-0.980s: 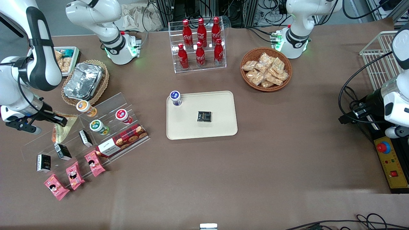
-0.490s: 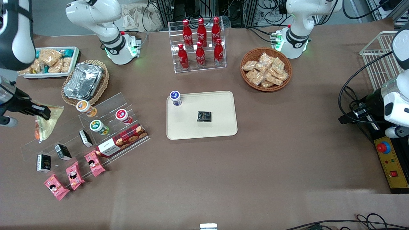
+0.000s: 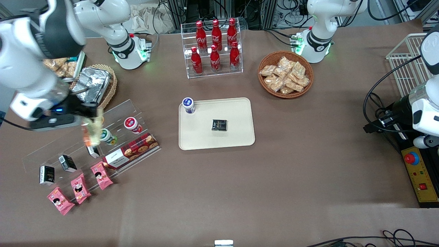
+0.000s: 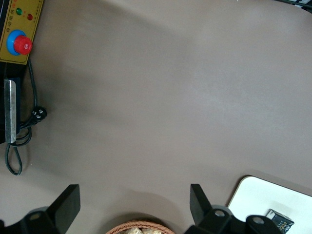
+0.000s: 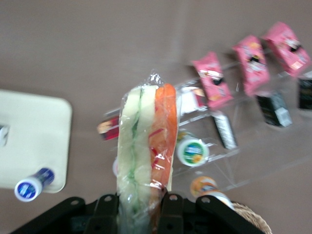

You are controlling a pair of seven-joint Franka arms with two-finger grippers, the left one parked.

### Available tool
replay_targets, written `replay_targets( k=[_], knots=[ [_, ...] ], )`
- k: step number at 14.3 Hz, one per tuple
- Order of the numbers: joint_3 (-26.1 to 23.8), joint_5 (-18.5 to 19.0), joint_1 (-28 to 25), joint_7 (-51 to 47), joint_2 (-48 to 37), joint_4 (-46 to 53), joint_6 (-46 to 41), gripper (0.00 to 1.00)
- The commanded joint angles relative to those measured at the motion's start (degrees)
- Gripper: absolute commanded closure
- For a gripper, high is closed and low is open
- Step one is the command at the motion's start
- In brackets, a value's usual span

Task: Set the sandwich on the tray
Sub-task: 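Carry the sandwich with the right gripper over the cream tray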

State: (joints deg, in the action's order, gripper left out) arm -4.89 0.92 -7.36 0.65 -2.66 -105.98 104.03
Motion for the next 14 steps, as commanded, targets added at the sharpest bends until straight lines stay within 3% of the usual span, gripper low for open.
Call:
replay_targets(
  k=[1, 6, 10, 14],
  knots=[
    [-6.07, -0.13, 0.06, 2.25, 3.27, 2.88, -0.24, 1.0],
    [-16.63, 1.1, -1.42, 2.95, 11.17, 4.64, 6.61, 1.0],
    [-17.0, 1.71, -7.31, 14.35, 20.04, 4.99, 18.1, 1.0],
    [-17.0, 9.16, -9.78, 22.01, 28.57, 5.08, 26.38, 1.0]
  ],
)
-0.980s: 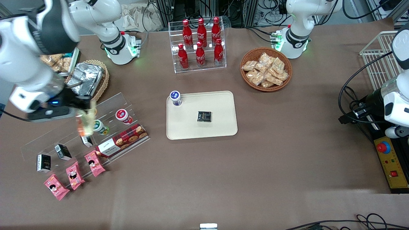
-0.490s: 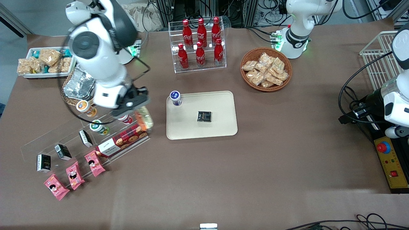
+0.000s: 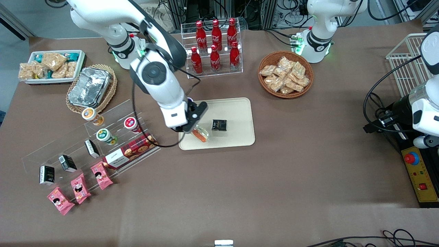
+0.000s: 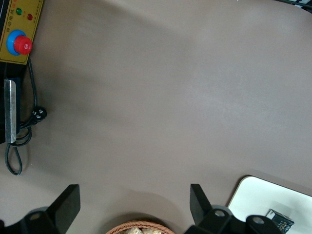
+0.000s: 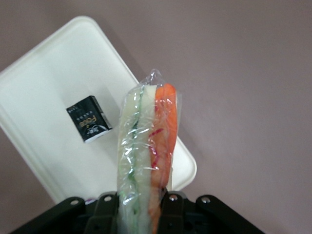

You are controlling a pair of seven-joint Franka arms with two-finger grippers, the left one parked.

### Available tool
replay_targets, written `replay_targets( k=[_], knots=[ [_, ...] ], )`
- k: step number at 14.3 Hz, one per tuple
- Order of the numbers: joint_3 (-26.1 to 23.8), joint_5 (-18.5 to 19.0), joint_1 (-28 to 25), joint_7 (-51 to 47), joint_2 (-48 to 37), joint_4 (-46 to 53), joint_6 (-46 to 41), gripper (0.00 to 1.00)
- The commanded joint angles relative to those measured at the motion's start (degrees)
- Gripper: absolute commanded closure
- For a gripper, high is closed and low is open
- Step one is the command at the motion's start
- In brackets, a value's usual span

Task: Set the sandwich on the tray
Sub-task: 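Carry the sandwich with the right gripper over the cream tray, then lower the sandwich onto the tray beside the black box and open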

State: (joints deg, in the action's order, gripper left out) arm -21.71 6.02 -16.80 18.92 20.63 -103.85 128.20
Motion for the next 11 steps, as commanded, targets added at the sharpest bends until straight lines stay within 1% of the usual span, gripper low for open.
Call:
replay_targets(
  k=[1, 3, 5, 9, 10, 11],
  knots=[
    [-0.27, 6.17, -1.29, 5.06, 7.12, 2.95, 4.05, 1.0],
    [-0.18, 7.94, -2.35, 5.86, 10.99, 2.95, 7.48, 1.0],
    [-0.18, 11.97, -3.85, 8.57, 14.59, 2.95, 11.26, 1.0],
    [-0.18, 20.15, -4.99, 9.82, 20.05, 3.31, 18.65, 1.0],
    [-0.18, 21.82, -5.08, 11.56, 21.28, 3.31, 20.31, 1.0],
    [-0.09, 22.01, -5.08, 12.1, 21.55, 3.31, 21.55, 0.96]
  ],
)
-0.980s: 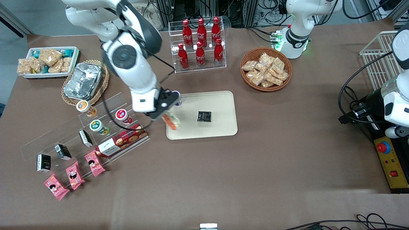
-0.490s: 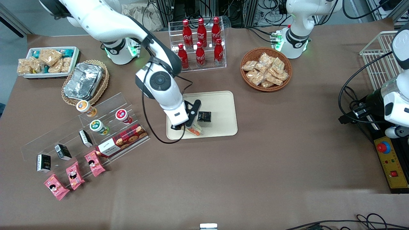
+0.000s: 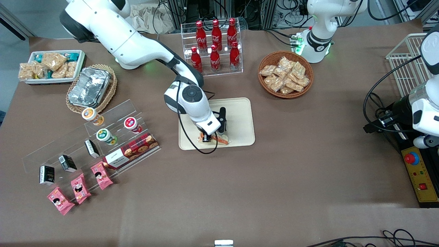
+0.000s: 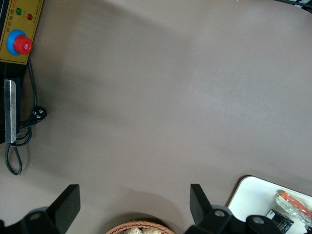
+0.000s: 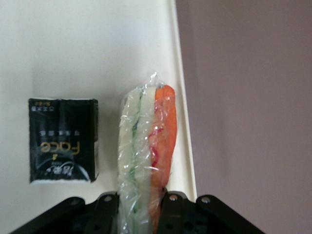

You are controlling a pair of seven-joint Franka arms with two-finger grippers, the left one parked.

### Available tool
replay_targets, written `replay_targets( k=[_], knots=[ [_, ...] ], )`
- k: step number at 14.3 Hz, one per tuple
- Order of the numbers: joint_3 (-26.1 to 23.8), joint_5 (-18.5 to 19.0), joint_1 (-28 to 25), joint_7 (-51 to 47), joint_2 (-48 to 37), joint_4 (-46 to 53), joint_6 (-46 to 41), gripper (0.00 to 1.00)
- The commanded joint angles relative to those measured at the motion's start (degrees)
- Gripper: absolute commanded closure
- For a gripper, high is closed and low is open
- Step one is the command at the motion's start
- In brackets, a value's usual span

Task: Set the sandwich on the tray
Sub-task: 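Lower the sandwich onto the tray beside the black box and open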

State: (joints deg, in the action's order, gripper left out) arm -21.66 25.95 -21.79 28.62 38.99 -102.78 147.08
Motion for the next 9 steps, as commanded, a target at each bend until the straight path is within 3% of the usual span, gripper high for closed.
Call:
replay_targets(
  k=[1, 2, 9],
  knots=[
    [-0.14, 1.82, -0.09, 2.32, 3.29, 2.15, 2.69, 0.23],
    [-0.14, 1.74, -0.01, 2.23, 3.29, 2.14, 2.6, 0.01],
    [-0.23, 1.73, 0.78, -3.22, 1.27, 1.35, 0.86, 0.01]
  ],
)
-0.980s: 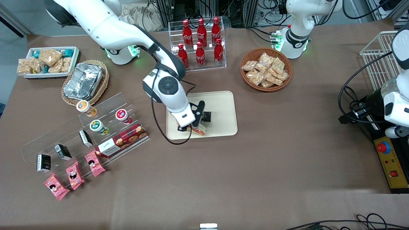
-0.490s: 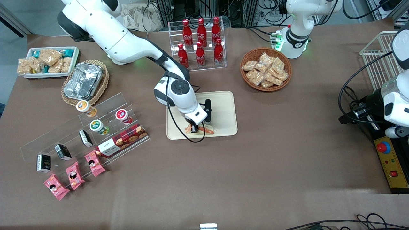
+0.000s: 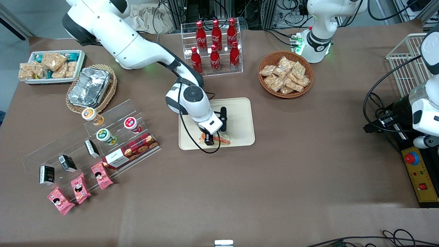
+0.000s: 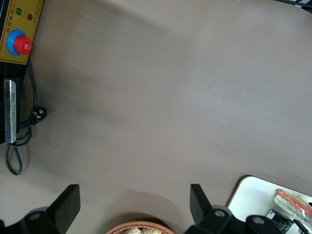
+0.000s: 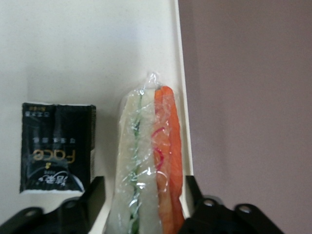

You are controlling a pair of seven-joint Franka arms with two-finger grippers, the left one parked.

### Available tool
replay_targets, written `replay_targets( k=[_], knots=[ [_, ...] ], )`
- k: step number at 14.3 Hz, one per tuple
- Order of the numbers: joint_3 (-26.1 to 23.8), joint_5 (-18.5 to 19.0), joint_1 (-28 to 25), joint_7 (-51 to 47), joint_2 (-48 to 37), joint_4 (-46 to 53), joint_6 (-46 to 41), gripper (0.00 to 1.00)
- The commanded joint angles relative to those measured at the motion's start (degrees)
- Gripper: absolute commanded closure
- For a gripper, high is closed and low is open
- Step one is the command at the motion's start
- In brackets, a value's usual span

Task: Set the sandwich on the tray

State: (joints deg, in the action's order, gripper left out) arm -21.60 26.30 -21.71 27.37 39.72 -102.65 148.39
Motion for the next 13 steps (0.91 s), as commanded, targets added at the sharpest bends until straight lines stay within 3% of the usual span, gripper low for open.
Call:
replay_targets(
  k=[1, 2, 5, 8, 10, 13],
  knots=[
    [-0.46, 1.3, 0.79, -2.06, -1.29, 1.14, -2.38, 0.01],
    [-0.55, -0.27, 0.7, -3.02, -3.75, 0.79, -6.05, 0.01],
    [-0.64, -11.67, 0.09, -4.52, -12.62, 0.78, -19.24, 0.01],
    [-0.12, -16.96, 0.96, -4.61, -19.05, 1.22, -27.6, 0.01],
    [1.03, -22.92, 4.11, -6.88, -23.26, 1.57, -32.96, 0.01],
    [6.45, -25.24, 6.41, -7.51, -31.6, 1.75, -41.23, 0.01]
  ],
)
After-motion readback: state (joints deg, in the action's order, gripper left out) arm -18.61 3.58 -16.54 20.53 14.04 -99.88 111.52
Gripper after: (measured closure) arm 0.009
